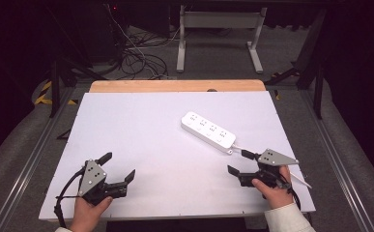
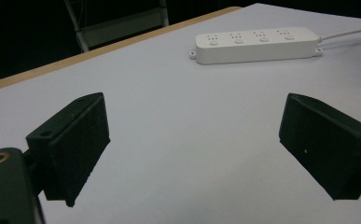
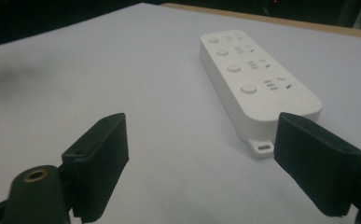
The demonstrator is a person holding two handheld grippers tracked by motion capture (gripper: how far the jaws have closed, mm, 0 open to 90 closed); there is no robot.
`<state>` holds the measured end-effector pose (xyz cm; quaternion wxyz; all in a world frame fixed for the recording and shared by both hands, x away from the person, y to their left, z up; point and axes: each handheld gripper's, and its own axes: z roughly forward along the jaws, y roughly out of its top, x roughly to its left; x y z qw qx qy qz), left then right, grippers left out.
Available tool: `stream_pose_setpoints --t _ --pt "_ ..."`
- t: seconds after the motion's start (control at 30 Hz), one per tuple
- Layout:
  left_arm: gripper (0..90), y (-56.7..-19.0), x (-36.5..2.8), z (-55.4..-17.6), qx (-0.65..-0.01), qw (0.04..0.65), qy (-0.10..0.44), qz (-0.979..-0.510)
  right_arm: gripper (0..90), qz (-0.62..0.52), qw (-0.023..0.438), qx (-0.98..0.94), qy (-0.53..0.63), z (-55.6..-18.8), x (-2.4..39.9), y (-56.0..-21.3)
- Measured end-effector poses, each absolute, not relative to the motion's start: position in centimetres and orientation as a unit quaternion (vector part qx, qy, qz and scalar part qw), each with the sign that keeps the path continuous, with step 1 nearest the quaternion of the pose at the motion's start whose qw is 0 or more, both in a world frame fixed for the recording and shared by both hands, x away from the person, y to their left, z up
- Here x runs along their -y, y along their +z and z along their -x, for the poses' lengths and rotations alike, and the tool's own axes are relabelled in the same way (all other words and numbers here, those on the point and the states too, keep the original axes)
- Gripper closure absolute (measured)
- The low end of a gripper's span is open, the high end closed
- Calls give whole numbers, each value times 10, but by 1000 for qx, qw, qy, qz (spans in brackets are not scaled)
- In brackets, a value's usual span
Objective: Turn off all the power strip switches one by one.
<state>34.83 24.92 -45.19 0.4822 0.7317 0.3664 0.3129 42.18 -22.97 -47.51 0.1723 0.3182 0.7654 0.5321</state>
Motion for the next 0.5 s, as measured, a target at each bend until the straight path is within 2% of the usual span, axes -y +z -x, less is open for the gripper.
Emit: stream_pose_setpoints --t 0.23,0.5 --pt "86 -450 -256 -347 -355 481 310 -739 177 -313 171 -783 510 -415 228 -490" --pt "83 -451 -261 -346 -358 480 310 -739 169 -312 171 -781 513 -417 229 -492"
